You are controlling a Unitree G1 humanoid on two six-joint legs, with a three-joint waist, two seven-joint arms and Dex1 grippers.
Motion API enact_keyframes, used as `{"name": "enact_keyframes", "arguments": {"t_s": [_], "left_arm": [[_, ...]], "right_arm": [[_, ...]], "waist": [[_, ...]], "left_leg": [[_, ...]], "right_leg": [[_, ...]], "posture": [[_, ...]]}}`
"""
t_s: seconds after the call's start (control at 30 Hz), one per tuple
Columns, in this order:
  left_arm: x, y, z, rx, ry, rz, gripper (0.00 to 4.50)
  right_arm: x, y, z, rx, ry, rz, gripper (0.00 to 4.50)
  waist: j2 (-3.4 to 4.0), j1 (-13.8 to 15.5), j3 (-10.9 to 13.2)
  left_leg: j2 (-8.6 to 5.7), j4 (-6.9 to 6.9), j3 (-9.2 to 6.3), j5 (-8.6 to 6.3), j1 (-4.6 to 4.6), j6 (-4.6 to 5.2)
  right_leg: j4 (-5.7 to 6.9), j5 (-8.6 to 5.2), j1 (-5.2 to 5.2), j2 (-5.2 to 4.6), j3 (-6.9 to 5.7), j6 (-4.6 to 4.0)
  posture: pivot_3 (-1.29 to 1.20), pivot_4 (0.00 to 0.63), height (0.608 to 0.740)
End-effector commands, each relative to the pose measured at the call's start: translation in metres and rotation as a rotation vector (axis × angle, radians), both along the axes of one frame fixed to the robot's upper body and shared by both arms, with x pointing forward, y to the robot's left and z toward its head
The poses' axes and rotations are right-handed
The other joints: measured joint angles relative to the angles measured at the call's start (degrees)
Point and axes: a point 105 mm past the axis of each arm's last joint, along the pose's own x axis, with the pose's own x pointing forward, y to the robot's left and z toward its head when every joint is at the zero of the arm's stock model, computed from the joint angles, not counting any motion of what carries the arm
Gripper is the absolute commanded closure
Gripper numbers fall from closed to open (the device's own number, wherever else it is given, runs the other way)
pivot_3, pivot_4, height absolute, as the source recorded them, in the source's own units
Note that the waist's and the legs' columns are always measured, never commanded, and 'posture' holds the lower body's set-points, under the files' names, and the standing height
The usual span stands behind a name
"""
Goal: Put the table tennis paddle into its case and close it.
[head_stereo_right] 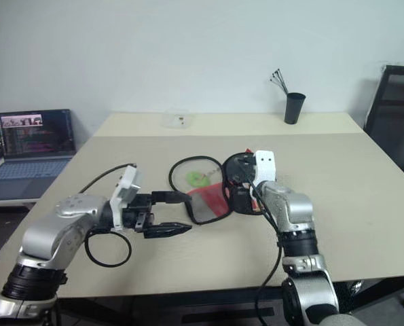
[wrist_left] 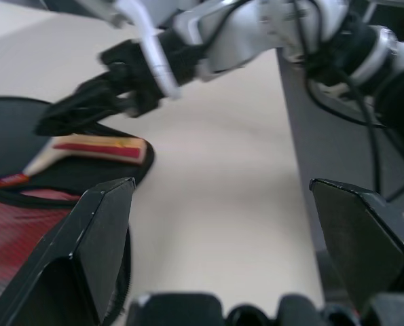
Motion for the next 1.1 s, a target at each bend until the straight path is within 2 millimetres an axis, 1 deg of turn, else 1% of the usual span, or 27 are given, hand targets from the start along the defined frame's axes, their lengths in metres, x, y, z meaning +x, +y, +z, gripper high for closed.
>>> {"name": "enact_keyframes", "arguments": {"t_s": [0.03,0.13,0.23,0.3,0.4,0.43,0.53,0.63,0.7,0.77,0.9,0.97,1.1], "left_arm": [[0.011,0.012,0.018,-0.017,-0.1,0.088,0.0],[0.021,0.022,0.015,0.009,-0.116,0.152,0.0],[0.035,0.036,0.002,0.08,-0.125,0.255,0.0],[0.041,0.043,-0.007,0.102,-0.1,0.3,0.0],[0.047,0.05,-0.015,0.115,-0.07,0.326,0.54],[0.049,0.053,-0.017,0.127,-0.072,0.337,0.84],[0.056,0.062,-0.027,0.175,-0.061,0.378,1.88],[0.06,0.068,-0.033,0.204,-0.049,0.391,2.98],[0.069,0.073,-0.04,0.248,-0.037,0.42,3.7],[0.08,0.074,-0.046,0.288,-0.035,0.437,4.41],[0.096,0.06,-0.054,0.309,-0.025,0.426,4.46],[0.103,0.053,-0.057,0.292,-0.003,0.437,4.46],[0.113,0.049,-0.067,0.32,0.014,0.473,4.46]], "right_arm": [[-0.028,-0.003,0.028,-0.008,-0.083,0.167,0.04],[-0.037,-0.02,0.037,-0.057,-0.109,0.196,0.04],[-0.046,-0.039,0.052,-0.122,-0.186,0.244,0.04],[-0.05,-0.051,0.06,-0.161,-0.219,0.258,0.04],[-0.055,-0.059,0.066,-0.196,-0.251,0.278,0.0],[-0.059,-0.058,0.069,-0.205,-0.267,0.305,0.0],[-0.079,-0.051,0.079,-0.231,-0.343,0.448,0.0],[-0.089,-0.05,0.081,-0.243,-0.354,0.509,0.0],[-0.105,-0.047,0.082,-0.242,-0.345,0.621,0.0],[-0.11,-0.046,0.082,-0.255,-0.352,0.654,0.0],[-0.109,-0.043,0.079,-0.251,-0.354,0.661,0.0],[-0.108,-0.042,0.078,-0.248,-0.355,0.661,0.0],[-0.107,-0.042,0.076,-0.253,-0.353,0.653,0.0]], "waist": [[0.0,0.19,0.0],[-0.01,0.11,0.0],[-0.01,0.12,0.0],[-0.01,0.13,-0.01],[-0.02,0.09,0.0],[-0.03,0.1,0.0],[-0.05,0.26,0.01],[-0.05,0.28,0.02],[-0.08,0.4,0.03],[-0.1,0.77,0.04],[-0.12,1.54,0.03],[-0.14,1.63,0.03],[-0.17,1.6,0.05]], "left_leg": [[0.0,0.01,0.0,0.0,0.0,0.0],[-0.01,0.03,0.08,0.0,0.01,0.0],[0.0,0.01,0.07,0.0,0.01,0.0],[0.01,-0.02,0.04,0.0,0.01,0.0],[0.02,-0.04,0.07,-0.01,0.01,0.0],[0.02,-0.04,0.08,-0.01,0.0,0.0],[0.02,-0.04,0.04,-0.01,-0.01,0.0],[0.02,-0.02,0.05,-0.01,-0.02,0.0],[0.02,0.0,0.04,-0.01,-0.03,0.0],[0.01,0.01,0.0,-0.01,-0.03,0.0],[0.01,0.03,0.01,-0.01,-0.04,0.0],[0.01,0.03,0.03,-0.02,-0.08,-0.01],[0.0,0.01,0.02,-0.02,-0.18,0.0]], "right_leg": [[0.0,0.0,0.01,-0.01,0.0,0.0],[-0.03,-0.01,0.02,-0.03,-0.03,0.03],[-0.04,-0.14,0.01,-0.02,-0.03,0.22],[-0.07,-0.16,0.01,-0.03,-0.01,0.21],[-0.09,-0.16,0.01,-0.03,0.0,0.21],[-0.09,-0.16,0.0,-0.04,0.0,0.21],[-0.11,-0.16,0.01,-0.07,0.02,0.21],[-0.12,-0.16,0.01,-0.08,0.03,0.22],[-0.12,-0.16,0.02,-0.11,0.03,0.22],[-0.13,-0.16,0.04,-0.13,0.0,0.21],[-0.14,-0.16,0.04,-0.14,0.01,0.19],[-0.18,-0.09,0.04,-0.17,0.01,0.09],[-0.19,0.0,-0.05,-0.17,0.0,-0.01]], "posture": [[0.0,0.15,0.74],[0.0,0.15,0.74],[0.0,0.15,0.74],[0.0,0.15,0.74],[0.0,0.15,0.74],[0.0,0.15,0.74],[0.0,0.15,0.74],[0.0,0.15,0.74],[0.0,0.15,0.74],[0.0,0.15,0.74],[0.0,0.15,0.74],[0.0,0.15,0.74],[0.0,0.15,0.74]]}}
